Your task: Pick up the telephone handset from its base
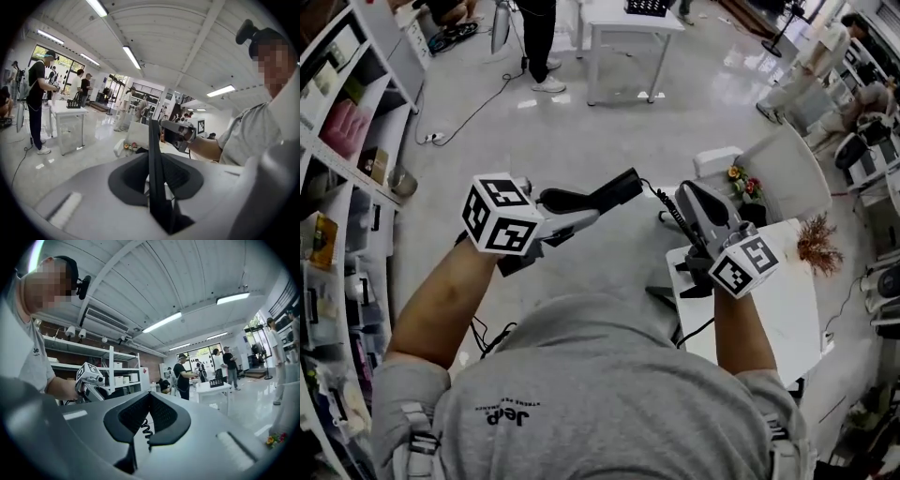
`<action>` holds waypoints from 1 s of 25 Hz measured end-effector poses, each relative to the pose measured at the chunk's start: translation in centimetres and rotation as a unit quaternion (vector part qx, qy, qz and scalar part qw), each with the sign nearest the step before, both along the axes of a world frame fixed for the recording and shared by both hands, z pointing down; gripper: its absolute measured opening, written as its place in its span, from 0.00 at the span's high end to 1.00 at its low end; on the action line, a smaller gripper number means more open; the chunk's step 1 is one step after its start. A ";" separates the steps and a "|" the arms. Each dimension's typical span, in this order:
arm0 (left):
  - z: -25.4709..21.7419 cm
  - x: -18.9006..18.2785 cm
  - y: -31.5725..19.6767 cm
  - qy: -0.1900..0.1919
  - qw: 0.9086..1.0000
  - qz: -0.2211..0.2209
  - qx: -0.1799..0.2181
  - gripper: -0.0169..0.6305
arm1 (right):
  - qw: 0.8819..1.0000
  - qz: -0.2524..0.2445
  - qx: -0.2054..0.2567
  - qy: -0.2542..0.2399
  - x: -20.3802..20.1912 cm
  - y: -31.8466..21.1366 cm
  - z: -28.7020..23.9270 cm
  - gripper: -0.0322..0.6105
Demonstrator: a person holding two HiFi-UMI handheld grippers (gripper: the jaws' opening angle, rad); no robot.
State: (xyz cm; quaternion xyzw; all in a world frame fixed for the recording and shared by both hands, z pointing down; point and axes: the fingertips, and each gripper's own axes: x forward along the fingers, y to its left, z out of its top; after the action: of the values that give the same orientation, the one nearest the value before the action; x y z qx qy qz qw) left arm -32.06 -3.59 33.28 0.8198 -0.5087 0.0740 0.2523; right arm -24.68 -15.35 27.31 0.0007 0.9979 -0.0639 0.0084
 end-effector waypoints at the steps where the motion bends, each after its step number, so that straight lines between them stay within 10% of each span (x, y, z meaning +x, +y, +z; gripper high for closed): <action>1: 0.1 -0.9 0.9 -0.001 1.000 -0.009 0.001 0.76 | 1.000 -0.014 0.000 0.001 -1.2 0.6 0.0 0.95; 13: 2.0 -8.5 9.6 -0.015 0.997 -0.080 -0.013 0.76 | 0.993 -0.114 0.003 0.025 -11.3 5.1 1.7 0.95; 25: 3.2 -10.8 13.9 0.006 0.995 -0.103 -0.009 0.76 | 0.992 -0.110 -0.005 0.063 -13.2 6.0 4.9 0.95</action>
State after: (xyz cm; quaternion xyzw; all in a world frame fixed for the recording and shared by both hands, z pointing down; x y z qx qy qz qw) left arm -42.83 10.35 36.49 0.7610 -0.5883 0.0468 0.2693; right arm -37.88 -9.33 32.24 0.1061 0.9901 -0.0690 -0.0612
